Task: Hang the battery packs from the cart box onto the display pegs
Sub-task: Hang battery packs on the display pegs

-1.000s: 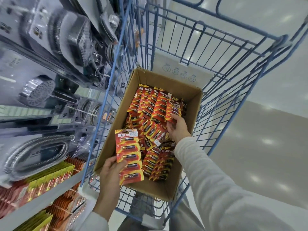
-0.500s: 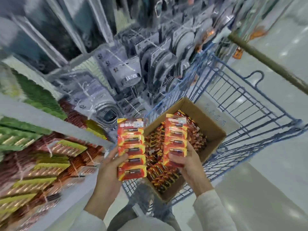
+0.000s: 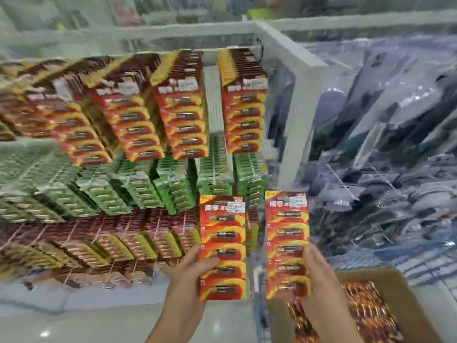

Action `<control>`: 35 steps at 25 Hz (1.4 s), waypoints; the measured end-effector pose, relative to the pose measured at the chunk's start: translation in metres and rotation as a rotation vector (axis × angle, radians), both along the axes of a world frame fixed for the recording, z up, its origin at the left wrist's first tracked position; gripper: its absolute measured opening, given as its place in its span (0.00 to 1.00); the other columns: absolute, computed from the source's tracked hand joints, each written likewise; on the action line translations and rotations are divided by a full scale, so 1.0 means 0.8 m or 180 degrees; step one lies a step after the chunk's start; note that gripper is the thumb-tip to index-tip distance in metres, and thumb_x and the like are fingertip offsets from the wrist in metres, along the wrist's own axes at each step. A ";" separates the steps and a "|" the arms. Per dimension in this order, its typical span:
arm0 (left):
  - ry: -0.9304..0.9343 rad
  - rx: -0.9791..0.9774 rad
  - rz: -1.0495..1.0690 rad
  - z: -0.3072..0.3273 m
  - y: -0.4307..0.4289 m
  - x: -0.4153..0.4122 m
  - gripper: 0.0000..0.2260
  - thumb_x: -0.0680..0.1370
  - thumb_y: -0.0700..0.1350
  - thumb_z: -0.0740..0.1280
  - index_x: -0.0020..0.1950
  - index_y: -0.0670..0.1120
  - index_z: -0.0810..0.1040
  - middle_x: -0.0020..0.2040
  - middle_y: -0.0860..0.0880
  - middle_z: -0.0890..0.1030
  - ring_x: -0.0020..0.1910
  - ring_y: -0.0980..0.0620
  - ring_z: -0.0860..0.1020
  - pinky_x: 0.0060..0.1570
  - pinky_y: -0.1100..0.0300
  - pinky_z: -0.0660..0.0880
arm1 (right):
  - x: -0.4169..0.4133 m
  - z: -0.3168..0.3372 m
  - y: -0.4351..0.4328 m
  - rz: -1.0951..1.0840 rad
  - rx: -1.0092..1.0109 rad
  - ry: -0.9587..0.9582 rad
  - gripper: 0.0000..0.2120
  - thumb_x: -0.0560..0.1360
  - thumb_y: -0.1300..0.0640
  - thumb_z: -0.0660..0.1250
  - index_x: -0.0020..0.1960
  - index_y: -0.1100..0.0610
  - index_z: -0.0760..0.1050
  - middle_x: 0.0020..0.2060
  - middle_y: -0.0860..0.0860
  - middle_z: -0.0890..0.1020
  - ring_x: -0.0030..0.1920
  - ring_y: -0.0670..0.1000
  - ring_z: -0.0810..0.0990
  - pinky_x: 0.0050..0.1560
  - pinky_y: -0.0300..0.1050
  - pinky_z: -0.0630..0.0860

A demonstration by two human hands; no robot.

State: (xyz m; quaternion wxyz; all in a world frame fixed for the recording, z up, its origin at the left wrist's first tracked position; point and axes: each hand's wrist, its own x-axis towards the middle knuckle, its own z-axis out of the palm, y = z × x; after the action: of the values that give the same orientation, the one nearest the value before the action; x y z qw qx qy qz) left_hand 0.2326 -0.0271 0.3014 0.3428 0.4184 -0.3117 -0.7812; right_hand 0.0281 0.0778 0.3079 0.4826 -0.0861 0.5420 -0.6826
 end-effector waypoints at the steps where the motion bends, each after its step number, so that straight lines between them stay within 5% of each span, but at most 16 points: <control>1: 0.0040 -0.0038 0.0069 0.008 -0.010 0.023 0.29 0.61 0.30 0.76 0.62 0.41 0.83 0.53 0.36 0.86 0.44 0.37 0.86 0.37 0.48 0.82 | 0.021 0.011 -0.015 0.0189 0.0015 0.0307 0.04 0.82 0.57 0.66 0.51 0.48 0.77 0.36 0.34 0.84 0.41 0.43 0.85 0.42 0.33 0.78; 3: 0.0112 -0.0119 0.0198 0.023 -0.029 0.061 0.29 0.60 0.31 0.76 0.62 0.39 0.82 0.51 0.35 0.86 0.42 0.36 0.86 0.35 0.47 0.82 | 0.064 0.034 -0.042 0.0308 -0.0106 0.0388 0.06 0.76 0.54 0.75 0.49 0.50 0.79 0.36 0.37 0.85 0.38 0.43 0.85 0.41 0.35 0.78; 5: 0.0166 -0.0251 0.0218 0.040 -0.053 0.104 0.30 0.60 0.32 0.77 0.63 0.38 0.82 0.53 0.33 0.85 0.44 0.34 0.85 0.37 0.45 0.84 | 0.097 0.040 -0.073 0.0092 -0.0189 0.0140 0.03 0.81 0.59 0.66 0.48 0.54 0.77 0.34 0.42 0.85 0.29 0.33 0.80 0.34 0.30 0.76; 7: 0.0097 -0.0500 0.0171 0.056 -0.077 0.141 0.29 0.61 0.30 0.81 0.62 0.39 0.82 0.53 0.34 0.86 0.45 0.33 0.86 0.38 0.44 0.84 | 0.132 0.046 -0.100 0.0190 -0.0293 0.0031 0.05 0.82 0.59 0.64 0.54 0.53 0.78 0.49 0.51 0.86 0.37 0.31 0.82 0.42 0.31 0.76; 9: 0.0123 -0.0721 0.0224 0.077 -0.099 0.165 0.21 0.67 0.35 0.78 0.59 0.42 0.83 0.52 0.37 0.87 0.46 0.35 0.87 0.39 0.45 0.85 | 0.158 0.044 -0.121 0.0087 -0.0310 0.0131 0.17 0.77 0.50 0.67 0.62 0.57 0.79 0.56 0.58 0.86 0.46 0.50 0.88 0.48 0.49 0.79; 11: 0.0205 -0.0919 0.0228 0.103 -0.117 0.173 0.17 0.71 0.39 0.74 0.60 0.43 0.83 0.52 0.39 0.87 0.45 0.39 0.87 0.40 0.46 0.85 | 0.180 0.050 -0.125 0.0063 -0.0416 0.0051 0.25 0.74 0.47 0.68 0.67 0.59 0.77 0.56 0.60 0.85 0.49 0.60 0.87 0.49 0.54 0.78; 16: 0.0385 -0.1339 0.0348 0.157 -0.170 0.159 0.18 0.75 0.42 0.74 0.64 0.44 0.81 0.55 0.40 0.87 0.48 0.40 0.87 0.39 0.49 0.85 | 0.191 0.064 -0.125 -0.0199 -0.0373 0.0037 0.15 0.77 0.53 0.68 0.61 0.57 0.79 0.46 0.53 0.88 0.47 0.57 0.86 0.50 0.55 0.78; 21: 0.0379 -0.1434 0.0453 0.185 -0.192 0.132 0.10 0.79 0.42 0.72 0.60 0.50 0.81 0.51 0.47 0.89 0.47 0.46 0.88 0.41 0.50 0.86 | 0.180 0.092 -0.123 -0.0280 -0.0438 0.0112 0.07 0.81 0.59 0.64 0.53 0.61 0.79 0.34 0.50 0.87 0.32 0.46 0.86 0.42 0.47 0.74; 29: 0.0274 -0.1435 0.0647 0.172 -0.209 0.106 0.15 0.79 0.45 0.73 0.65 0.47 0.81 0.53 0.46 0.88 0.51 0.44 0.87 0.47 0.48 0.85 | 0.153 0.089 -0.132 0.0023 -0.0328 0.0299 0.17 0.76 0.50 0.67 0.61 0.58 0.80 0.51 0.59 0.87 0.52 0.63 0.86 0.55 0.58 0.78; 33: 0.0102 -0.1483 0.0727 0.160 -0.222 0.092 0.24 0.73 0.52 0.78 0.67 0.47 0.81 0.54 0.50 0.88 0.55 0.47 0.86 0.64 0.43 0.78 | 0.129 0.107 -0.142 -0.0124 -0.0511 0.0572 0.15 0.81 0.50 0.64 0.61 0.57 0.80 0.50 0.58 0.87 0.44 0.57 0.87 0.44 0.52 0.79; 35: 0.0046 -0.1481 0.0699 0.156 -0.229 0.087 0.13 0.76 0.50 0.75 0.60 0.48 0.83 0.49 0.50 0.89 0.49 0.50 0.88 0.51 0.50 0.84 | 0.112 0.126 -0.154 -0.0267 -0.0670 0.0835 0.15 0.83 0.49 0.62 0.62 0.57 0.79 0.52 0.58 0.86 0.45 0.55 0.87 0.41 0.48 0.81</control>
State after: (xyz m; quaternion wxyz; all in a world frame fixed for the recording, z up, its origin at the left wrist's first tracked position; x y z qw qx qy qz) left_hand 0.3021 -0.2104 0.4265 0.5148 0.3540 -0.4333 -0.6496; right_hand 0.1176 -0.0450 0.4090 0.3672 -0.2018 0.5289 -0.7380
